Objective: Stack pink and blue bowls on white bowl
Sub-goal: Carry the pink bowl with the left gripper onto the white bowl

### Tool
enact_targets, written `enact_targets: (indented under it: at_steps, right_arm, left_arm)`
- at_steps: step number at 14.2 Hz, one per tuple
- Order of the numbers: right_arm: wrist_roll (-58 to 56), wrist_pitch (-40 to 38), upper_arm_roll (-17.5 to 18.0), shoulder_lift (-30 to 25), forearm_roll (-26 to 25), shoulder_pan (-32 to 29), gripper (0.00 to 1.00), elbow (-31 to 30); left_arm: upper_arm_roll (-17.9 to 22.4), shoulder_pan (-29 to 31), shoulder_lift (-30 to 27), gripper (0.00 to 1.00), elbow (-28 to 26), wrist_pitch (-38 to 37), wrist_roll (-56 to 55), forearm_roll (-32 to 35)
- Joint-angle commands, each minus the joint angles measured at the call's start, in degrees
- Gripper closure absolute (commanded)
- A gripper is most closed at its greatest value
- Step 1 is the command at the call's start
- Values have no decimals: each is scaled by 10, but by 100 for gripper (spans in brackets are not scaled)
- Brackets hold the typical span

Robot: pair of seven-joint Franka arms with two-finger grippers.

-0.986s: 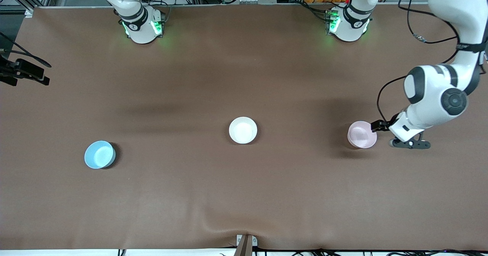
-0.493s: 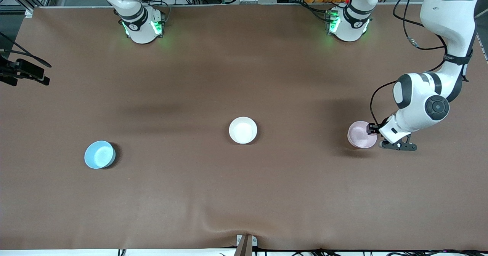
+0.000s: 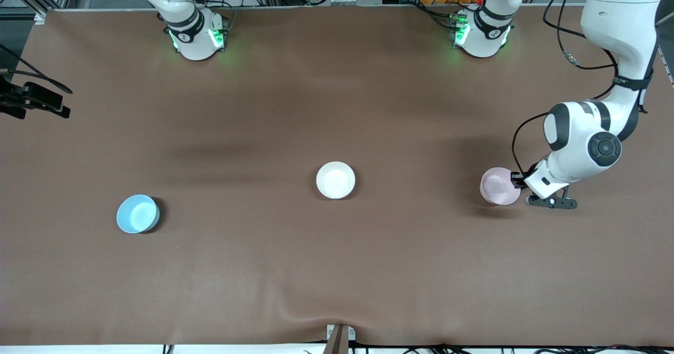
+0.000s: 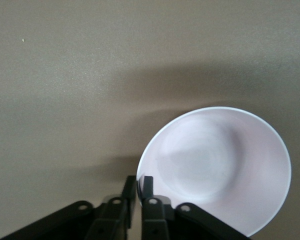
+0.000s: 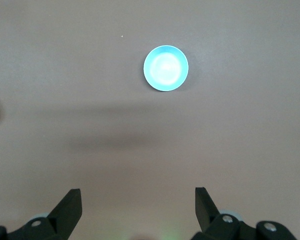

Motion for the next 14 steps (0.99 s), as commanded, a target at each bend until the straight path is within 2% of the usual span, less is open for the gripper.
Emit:
enact_targets:
  at_steps: [1, 5, 10, 14]
  right_arm:
    - [-10, 9, 5, -4, -2, -9, 0, -14]
    - [-10, 11, 5, -5, -2, -13, 0, -18]
    - [-10, 10, 5, -5, -3, -13, 0, -18]
    - [-10, 9, 5, -5, -3, -13, 0, -17]
  left_arm:
    - [-12, 4, 0, 100, 3, 11, 8, -12]
    - [-45, 0, -9, 100, 25, -6, -8, -53]
    - [-107, -4, -13, 100, 162, -186, -133, -55]
    - [-170, -18, -9, 100, 182, -200, -244, -72]
